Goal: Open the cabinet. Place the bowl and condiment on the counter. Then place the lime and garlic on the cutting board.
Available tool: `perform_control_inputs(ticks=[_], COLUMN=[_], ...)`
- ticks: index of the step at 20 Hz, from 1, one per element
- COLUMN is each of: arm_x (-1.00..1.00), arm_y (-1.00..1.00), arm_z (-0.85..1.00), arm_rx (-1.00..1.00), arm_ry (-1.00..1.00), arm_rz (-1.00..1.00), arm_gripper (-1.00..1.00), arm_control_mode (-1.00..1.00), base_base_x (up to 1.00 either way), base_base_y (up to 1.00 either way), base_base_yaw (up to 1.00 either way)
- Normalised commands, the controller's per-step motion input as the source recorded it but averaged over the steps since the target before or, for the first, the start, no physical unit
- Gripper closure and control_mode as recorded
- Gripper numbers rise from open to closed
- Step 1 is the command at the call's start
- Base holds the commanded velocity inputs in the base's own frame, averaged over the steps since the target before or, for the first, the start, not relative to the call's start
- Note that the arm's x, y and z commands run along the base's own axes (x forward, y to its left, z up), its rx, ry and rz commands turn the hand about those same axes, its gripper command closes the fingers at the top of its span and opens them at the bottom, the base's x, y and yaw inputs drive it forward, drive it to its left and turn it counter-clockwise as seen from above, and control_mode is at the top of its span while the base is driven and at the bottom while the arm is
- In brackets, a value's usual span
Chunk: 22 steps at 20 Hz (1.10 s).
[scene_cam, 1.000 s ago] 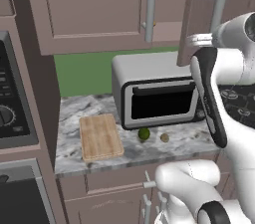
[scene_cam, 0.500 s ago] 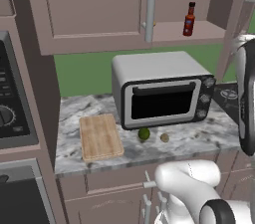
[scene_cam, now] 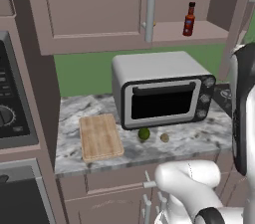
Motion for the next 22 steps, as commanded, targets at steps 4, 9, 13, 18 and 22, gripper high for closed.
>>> perform_control_inputs(ticks=[4,9,13,18,22], arm_x=[-0.02,0.72,1.0,1.0,0.64], arm_y=[1.0,0.68,0.1,-0.36,-0.69], arm_z=[0.02,0.23,0.09,0.04,0.0], arm_rx=[-0.39,-0.26,-0.11,0.0,0.0], arm_ry=[-0.14,0.05,0.24,0.41,0.18], arm_rz=[0.1,0.01,0.0,0.0,0.0], arm_gripper=[-1.0,-1.0,-1.0,-1.0,-1.0], arm_control_mode=[-1.0,-1.0,-1.0,-1.0,-1.0], base_base_x=[0.0,0.0,0.0,0.0,0.0], base_base_y=[0.0,0.0,0.0,0.0,0.0], base_base_yaw=[0.0,0.0,0.0,0.0,0.0])
